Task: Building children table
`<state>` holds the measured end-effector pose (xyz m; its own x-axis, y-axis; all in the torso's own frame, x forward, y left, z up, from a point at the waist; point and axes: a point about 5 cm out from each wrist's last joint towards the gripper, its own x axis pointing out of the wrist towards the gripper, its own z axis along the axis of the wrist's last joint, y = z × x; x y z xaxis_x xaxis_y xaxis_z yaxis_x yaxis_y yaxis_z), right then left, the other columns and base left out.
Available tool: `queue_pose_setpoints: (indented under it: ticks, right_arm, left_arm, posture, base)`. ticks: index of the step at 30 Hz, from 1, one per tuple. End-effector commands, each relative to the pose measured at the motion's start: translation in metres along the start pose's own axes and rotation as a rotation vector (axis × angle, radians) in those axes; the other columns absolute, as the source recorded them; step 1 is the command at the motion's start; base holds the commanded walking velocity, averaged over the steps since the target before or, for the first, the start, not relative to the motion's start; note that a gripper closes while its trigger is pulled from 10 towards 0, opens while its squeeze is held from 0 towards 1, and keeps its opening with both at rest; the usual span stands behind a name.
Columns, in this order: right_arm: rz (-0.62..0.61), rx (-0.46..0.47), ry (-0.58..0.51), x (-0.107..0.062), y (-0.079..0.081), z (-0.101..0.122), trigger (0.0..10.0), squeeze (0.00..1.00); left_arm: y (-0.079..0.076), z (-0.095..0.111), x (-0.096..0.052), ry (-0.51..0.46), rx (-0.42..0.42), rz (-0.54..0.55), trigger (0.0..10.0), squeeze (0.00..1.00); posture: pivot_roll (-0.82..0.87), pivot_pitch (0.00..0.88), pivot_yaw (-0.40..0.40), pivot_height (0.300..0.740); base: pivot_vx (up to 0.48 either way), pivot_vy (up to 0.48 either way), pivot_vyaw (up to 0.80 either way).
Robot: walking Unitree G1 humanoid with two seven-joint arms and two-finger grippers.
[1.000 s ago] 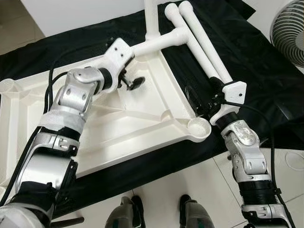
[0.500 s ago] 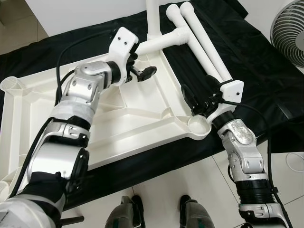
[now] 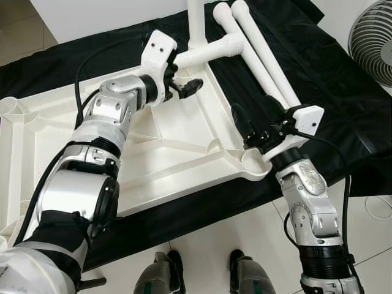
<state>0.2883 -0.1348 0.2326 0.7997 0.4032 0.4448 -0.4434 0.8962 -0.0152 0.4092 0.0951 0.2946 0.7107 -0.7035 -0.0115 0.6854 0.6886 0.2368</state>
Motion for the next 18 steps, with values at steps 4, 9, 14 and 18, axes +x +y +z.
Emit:
queue_pose_setpoints:
  ticks: [4, 9, 14, 18]
  right_arm:
    - [0.053, 0.038, -0.003, -0.001, 0.014, 0.005, 10.0, 0.0]
    - [0.073, 0.058, -0.003, -0.003, 0.02, 0.01, 10.0, 0.0]
    - [0.072, 0.07, -0.008, -0.004, 0.022, 0.014, 10.0, 0.0]
    - [0.049, 0.063, -0.009, -0.003, 0.02, 0.016, 10.0, 0.0]
  left_arm:
    - [0.012, -0.001, 0.0, 0.002, -0.007, 0.208, 10.0, 0.0]
    - [0.013, 0.0, 0.001, -0.003, 0.005, 0.216, 10.0, 0.0]
    - [0.013, -0.001, 0.002, -0.003, -0.004, 0.22, 10.0, 0.0]
    - [0.015, 0.004, 0.001, -0.038, -0.017, 0.223, 10.0, 0.0]
  posture:
    - [-0.13, 0.277, 0.116, 0.74]
    - [-0.13, 0.291, 0.112, 0.74]
    - [-0.14, 0.298, 0.11, 0.74]
    - [-0.13, 0.297, 0.105, 0.74]
  base:
    - [0.0, 0.0, 0.0]
    - [0.0, 0.0, 0.0]
    - [0.0, 0.0, 0.0]
    - [0.0, 0.0, 0.0]
